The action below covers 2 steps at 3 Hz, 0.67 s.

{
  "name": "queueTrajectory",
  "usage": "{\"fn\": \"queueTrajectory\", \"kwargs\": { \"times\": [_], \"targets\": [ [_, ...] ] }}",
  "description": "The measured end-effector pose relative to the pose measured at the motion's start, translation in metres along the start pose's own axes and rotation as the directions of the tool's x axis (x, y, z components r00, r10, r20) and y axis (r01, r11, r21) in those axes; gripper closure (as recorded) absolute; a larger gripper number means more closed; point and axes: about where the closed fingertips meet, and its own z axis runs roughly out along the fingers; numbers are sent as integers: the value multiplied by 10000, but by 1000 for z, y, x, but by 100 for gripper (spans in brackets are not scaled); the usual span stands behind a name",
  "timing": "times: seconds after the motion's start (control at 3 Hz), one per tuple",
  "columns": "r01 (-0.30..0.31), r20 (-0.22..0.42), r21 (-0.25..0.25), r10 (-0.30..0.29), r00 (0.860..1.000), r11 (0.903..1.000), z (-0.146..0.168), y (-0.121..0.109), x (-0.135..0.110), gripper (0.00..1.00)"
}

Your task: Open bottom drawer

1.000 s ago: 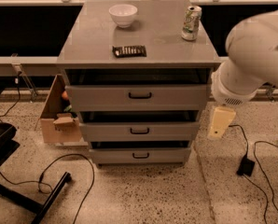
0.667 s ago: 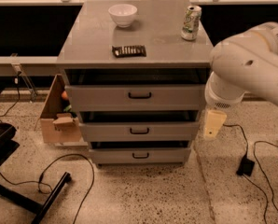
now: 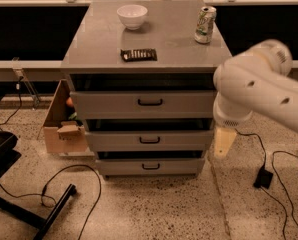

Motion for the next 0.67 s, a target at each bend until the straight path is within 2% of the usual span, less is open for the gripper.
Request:
{"fn": "queueTrajectory", "kwargs": {
  "times": [0.33,0.67],
  "targets": [
    [237,153,-392,-231,9996,9989,48,24,-15,0],
    [851,200,-659,-839,9963,9942,119,56,-37,0]
  ]
}}
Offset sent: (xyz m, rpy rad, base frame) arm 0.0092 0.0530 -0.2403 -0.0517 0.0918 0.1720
